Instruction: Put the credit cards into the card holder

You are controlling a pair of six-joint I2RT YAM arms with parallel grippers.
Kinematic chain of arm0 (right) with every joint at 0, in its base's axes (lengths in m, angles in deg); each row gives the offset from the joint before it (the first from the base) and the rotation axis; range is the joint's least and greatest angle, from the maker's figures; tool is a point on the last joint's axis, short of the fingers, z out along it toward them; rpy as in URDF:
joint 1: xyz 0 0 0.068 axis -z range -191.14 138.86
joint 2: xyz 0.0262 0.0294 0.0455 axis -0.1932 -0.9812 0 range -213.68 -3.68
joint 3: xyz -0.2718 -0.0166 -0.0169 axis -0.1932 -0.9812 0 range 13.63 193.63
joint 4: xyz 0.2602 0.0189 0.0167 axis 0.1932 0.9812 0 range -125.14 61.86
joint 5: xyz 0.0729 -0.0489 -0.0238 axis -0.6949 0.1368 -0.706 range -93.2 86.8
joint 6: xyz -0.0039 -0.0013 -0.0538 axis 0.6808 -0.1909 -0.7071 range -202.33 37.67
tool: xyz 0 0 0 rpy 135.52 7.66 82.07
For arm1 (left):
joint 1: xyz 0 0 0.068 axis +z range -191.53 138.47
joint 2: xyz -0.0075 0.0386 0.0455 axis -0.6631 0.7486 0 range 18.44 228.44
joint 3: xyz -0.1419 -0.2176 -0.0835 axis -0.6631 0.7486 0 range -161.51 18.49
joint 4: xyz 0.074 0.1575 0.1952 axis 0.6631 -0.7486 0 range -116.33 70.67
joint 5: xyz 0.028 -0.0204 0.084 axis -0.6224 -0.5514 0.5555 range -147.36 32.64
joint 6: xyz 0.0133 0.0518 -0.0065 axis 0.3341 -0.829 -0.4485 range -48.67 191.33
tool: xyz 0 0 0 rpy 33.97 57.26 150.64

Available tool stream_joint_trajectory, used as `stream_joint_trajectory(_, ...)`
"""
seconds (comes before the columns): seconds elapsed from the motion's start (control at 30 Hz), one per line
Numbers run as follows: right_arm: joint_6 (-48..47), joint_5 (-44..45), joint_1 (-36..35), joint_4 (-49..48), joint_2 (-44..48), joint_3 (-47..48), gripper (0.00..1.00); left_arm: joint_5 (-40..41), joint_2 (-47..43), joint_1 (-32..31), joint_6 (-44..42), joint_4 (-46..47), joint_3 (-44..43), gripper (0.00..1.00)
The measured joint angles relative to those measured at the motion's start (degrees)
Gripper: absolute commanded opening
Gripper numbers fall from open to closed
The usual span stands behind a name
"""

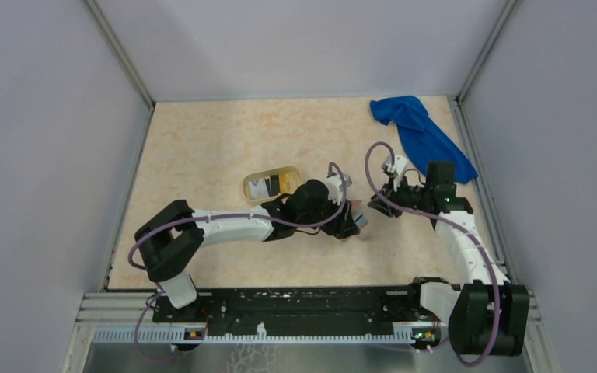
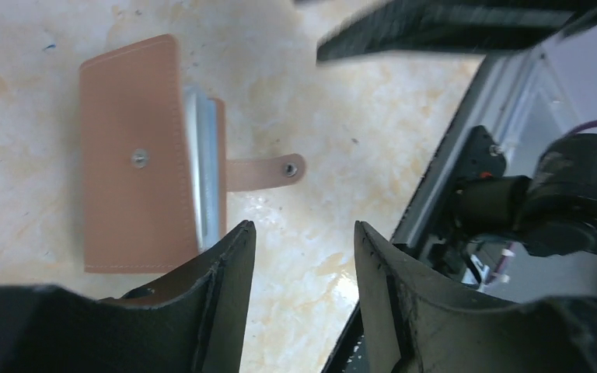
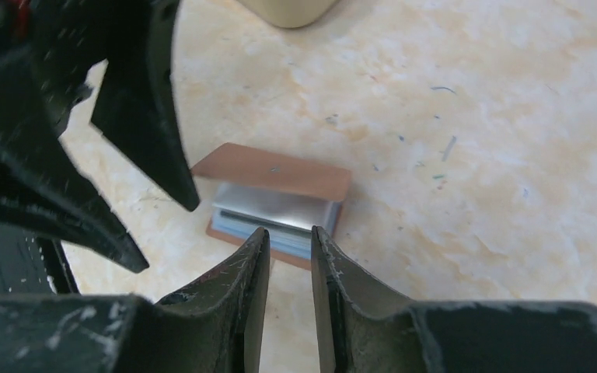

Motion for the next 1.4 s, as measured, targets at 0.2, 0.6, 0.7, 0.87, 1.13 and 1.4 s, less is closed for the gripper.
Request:
stream_joint_trajectory(0.2,0.96,-3.48,-4.52,-12.79,2.58,-10.21,0.2,-9.09,0.37,3.78,1.51,5.14,1.14,0.36)
stream_joint_trajectory(0.6,18.95,1.16,-7.3,-24.96,-8.15,-4.42,0.28,-25.94,14.01,7.56,7.52,13.99,1.46,0.3)
stream_joint_trajectory(0.7,20.9,1.38,-7.89,-25.68,-10.08,-2.82,0.28,-27.43,13.25,7.52,8.44,16.63,3.5,0.3)
stream_joint_trajectory(0.87,20.09,4.42,-11.32,-21.42,-19.04,4.26,0.23,-27.91,11.61,7.54,8.31,16.57,4.11,0.3)
stream_joint_trajectory(1.13,10.6,10.56,-12.9,-6.82,-21.38,4.46,0.19,-29.0,9.99,7.54,8.61,19.1,7.34,0.32)
stream_joint_trajectory(1.4,3.67,13.88,-12.92,-1.18,-19.45,2.34,0.19,-18.62,-11.5,7.43,6.75,17.09,18.14,0.5)
